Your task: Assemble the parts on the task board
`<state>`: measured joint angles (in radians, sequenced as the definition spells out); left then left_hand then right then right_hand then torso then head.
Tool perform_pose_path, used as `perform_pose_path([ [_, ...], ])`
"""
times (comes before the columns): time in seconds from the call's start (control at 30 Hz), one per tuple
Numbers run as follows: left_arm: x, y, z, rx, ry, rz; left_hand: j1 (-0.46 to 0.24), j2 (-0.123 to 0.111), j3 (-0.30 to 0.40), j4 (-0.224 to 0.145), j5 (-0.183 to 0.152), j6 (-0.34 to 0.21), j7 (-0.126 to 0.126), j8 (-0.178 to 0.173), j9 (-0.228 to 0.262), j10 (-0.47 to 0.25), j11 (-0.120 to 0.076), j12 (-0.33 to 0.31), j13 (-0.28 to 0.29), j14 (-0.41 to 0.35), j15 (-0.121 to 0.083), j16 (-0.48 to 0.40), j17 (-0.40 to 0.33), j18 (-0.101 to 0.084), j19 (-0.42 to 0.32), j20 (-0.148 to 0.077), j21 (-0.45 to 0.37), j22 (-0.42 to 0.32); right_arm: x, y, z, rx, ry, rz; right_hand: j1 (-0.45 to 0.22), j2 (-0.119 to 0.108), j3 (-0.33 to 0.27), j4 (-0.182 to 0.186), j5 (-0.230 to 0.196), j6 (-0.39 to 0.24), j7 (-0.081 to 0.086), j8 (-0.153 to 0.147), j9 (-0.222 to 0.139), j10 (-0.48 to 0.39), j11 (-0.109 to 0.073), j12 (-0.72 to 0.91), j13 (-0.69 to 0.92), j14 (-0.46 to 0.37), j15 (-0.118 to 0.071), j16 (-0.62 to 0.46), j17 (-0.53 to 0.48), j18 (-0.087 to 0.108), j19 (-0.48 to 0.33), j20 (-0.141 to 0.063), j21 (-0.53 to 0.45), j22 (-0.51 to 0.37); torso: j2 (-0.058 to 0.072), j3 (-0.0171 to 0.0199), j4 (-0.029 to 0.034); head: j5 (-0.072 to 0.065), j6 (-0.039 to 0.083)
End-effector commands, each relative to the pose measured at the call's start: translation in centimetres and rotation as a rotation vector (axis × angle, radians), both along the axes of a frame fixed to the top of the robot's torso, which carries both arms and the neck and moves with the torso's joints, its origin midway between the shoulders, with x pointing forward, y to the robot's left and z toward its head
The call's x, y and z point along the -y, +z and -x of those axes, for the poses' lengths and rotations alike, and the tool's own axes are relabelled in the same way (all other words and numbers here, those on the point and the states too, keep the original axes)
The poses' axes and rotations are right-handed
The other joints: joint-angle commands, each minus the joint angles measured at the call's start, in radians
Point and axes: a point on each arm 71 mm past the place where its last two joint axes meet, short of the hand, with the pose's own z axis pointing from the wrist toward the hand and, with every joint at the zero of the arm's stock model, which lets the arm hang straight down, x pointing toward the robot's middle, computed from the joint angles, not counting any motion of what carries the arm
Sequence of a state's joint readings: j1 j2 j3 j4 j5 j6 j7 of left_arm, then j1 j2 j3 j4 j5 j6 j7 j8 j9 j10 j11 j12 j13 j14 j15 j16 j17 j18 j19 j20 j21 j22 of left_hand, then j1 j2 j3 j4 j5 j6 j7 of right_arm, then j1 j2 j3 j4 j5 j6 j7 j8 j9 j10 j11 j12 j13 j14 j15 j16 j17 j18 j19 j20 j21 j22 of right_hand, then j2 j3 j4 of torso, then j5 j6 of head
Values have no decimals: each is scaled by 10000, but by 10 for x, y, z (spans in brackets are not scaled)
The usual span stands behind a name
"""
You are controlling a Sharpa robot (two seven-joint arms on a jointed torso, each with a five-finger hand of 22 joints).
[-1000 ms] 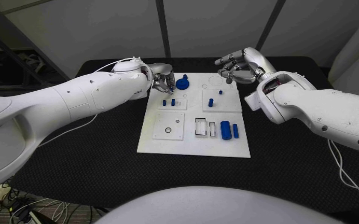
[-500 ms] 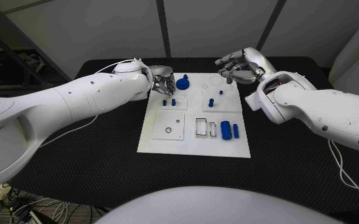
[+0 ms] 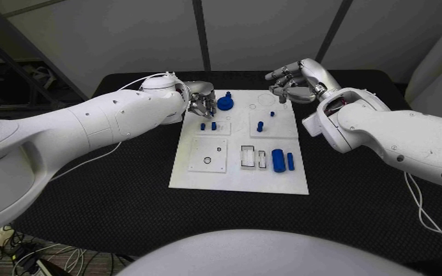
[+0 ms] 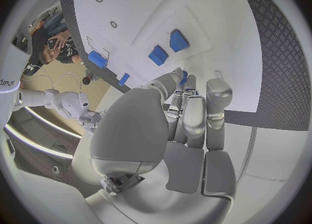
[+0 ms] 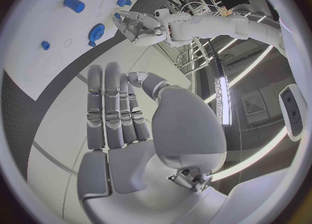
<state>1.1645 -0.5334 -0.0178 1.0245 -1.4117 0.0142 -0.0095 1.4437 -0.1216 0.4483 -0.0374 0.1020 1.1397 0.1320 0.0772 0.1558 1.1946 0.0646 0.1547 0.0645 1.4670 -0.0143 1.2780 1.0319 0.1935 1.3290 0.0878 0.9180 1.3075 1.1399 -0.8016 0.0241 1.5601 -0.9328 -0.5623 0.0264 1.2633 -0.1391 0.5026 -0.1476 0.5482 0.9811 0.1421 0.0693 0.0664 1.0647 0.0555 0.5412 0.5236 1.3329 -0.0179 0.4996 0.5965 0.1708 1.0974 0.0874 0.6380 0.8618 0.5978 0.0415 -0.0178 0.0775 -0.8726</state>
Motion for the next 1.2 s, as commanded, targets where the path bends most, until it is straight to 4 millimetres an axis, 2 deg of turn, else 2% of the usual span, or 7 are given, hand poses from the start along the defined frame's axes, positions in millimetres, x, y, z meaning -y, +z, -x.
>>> perform_pose_path([
  [0.03, 2, -1, 1, -138, -90, -58, -132, -28, 88, -12, -46, -19, 27, -54, -31, 9, 52, -88, -4, 96, 6, 11, -23, -675, -23, 33, 28, 225, -1, 2, 0, 88, 108, -2, -8, 85, -67, -18, 44, 2, 57, -57, -9, -31, 64, 32, -10, 76, 18, -32, -2, 113, 61, -3, -37, -14, -1, 3, 2, -8, 0],
  [0.23, 2, -2, 0, -129, -39, -77, -273, -127, 176, -28, -66, -351, 44, -156, -155, -207, 114, -271, -21, 81, 55, 5, -86, -676, -46, 70, 19, 236, -1, 2, 0, 84, 104, 0, -8, 85, -67, -18, 44, 2, 57, -57, -9, -31, 64, 32, -10, 76, 18, -32, -2, 113, 61, -3, -37, -14, -1, 4, -1, -21, 0],
  [1.07, -5, -3, 0, -218, 158, -219, -531, -441, 388, -114, -116, -850, 50, -146, -466, -958, 314, -749, -33, 8, 211, -70, -343, -588, -272, 212, -462, 67, 0, 1, 0, 21, 99, 37, -22, 98, -84, -23, 43, 0, 59, -55, -8, -37, 67, 47, -52, 98, 22, -79, 9, 113, 67, 0, -62, -14, -7, -2, 6, -40, 0],
  [1.2, -12, -1, -2, 103, 400, -136, -508, -591, 287, -213, -161, -1293, 112, -152, -663, -1474, 427, -901, -33, -55, 298, -185, -573, -512, -443, 280, -923, -132, 3, -1, -2, -137, 40, 150, -42, 100, -83, -27, 50, -37, 85, -64, -12, -180, 109, -71, -154, 56, 43, -158, 2, 108, 38, 9, -102, -19, -11, -13, 28, -76, 0],
])
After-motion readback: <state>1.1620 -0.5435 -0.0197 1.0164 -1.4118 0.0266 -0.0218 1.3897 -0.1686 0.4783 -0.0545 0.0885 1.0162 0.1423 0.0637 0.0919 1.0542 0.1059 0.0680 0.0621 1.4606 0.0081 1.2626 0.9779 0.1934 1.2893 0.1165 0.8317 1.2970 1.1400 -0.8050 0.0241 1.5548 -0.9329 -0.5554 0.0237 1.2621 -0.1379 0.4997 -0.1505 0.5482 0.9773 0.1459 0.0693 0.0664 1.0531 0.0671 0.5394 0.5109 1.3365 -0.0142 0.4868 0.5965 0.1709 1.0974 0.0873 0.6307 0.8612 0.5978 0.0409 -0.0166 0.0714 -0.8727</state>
